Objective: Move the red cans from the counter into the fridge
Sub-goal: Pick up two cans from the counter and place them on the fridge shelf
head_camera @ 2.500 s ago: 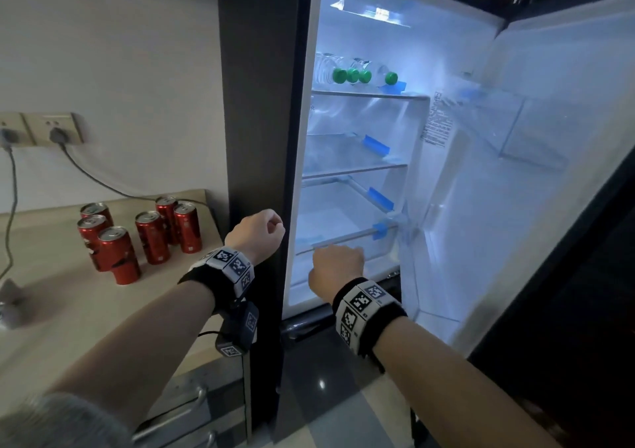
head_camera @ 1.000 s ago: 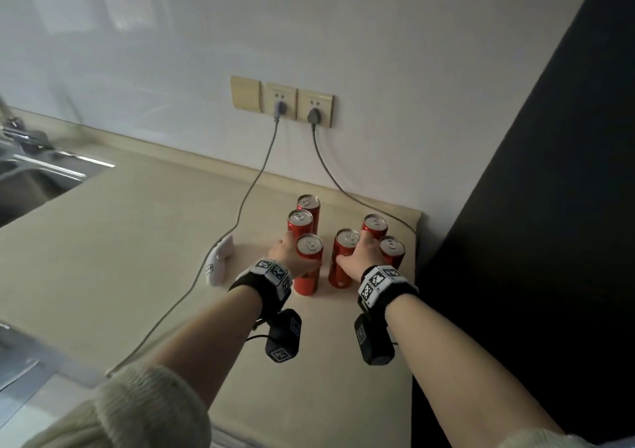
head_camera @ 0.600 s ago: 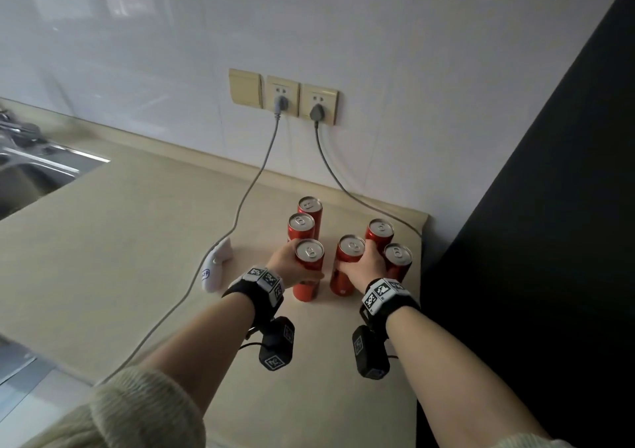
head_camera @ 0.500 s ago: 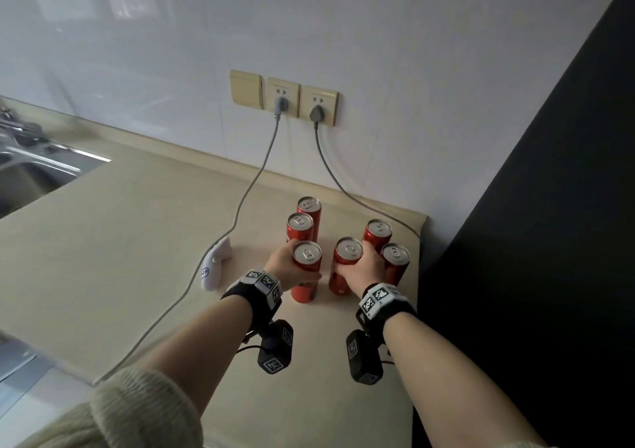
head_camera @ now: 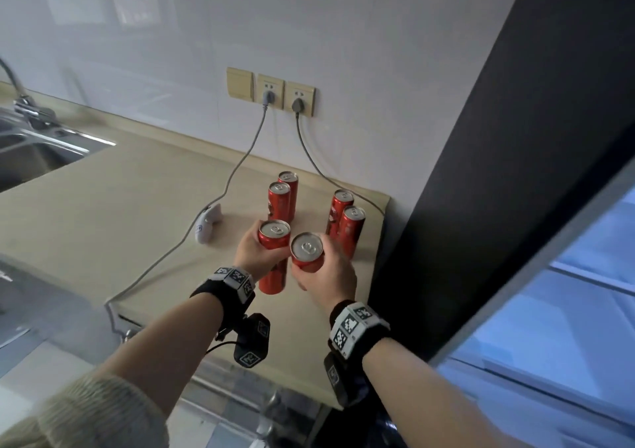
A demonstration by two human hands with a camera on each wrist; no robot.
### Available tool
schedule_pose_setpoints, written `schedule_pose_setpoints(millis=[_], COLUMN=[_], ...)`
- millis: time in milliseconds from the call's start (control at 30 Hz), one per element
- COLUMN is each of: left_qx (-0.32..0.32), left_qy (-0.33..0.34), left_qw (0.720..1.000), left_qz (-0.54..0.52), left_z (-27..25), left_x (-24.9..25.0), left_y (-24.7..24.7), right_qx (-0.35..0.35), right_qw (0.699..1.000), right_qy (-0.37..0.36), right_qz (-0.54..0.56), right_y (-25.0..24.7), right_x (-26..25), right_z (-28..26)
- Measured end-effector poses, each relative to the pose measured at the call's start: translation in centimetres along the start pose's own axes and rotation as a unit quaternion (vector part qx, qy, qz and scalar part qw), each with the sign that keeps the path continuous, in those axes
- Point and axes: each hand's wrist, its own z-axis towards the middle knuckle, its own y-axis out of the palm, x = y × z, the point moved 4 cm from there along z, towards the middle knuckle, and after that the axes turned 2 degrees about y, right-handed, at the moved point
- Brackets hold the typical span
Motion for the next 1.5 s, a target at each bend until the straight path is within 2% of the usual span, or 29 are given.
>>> schedule_pose_setpoints(millis=[167, 267, 467, 667, 767, 900, 1067, 1333, 1500], left_qx=[0.036, 0.010, -0.052, -0.102, -0.151, -0.216, -0.252, -0.245, -0.187], left_qy=[0.029, 0.041, 0.077, 0.107, 0.124, 0.151, 0.175, 0.199, 0.207], left_qw=[0.997, 0.996, 0.992, 0.979, 0.968, 0.951, 0.933, 0.917, 0.924], left_qz=[-0.054, -0.078, -0.087, -0.138, -0.157, -0.165, -0.188, -0.244, -0.262], left_z=[-6.6, -9.3, -12.4, -16.2, -18.3, -20.4, -22.5, -24.6, -25.0], left_x=[2.3, 4.4, 8.6, 12.8, 14.8, 17.4, 21.1, 27.2, 29.9], left_y=[-0.4, 0.0, 1.9, 3.3, 4.2, 6.1, 8.5, 14.6, 19.1], right_qx=[-0.020, -0.012, 0.136, 0.247, 0.310, 0.396, 0.477, 0.494, 0.425], right_qw=[0.996, 0.995, 0.988, 0.965, 0.941, 0.905, 0.864, 0.856, 0.893], right_qy=[0.033, 0.039, 0.011, -0.045, -0.079, -0.071, -0.073, -0.096, -0.060], right_qz=[0.081, 0.088, 0.075, 0.077, 0.106, 0.138, 0.145, 0.116, 0.134], right_y=[-3.7, -6.1, -10.7, -15.6, -18.4, -22.8, -29.0, -37.7, -41.4], right_x=[-1.1, -1.7, -2.3, -2.7, -2.5, -1.9, -2.2, -0.2, 3.7], right_z=[-7.6, -10.4, -12.9, -15.1, -16.2, -17.0, -16.2, -12.4, -8.4])
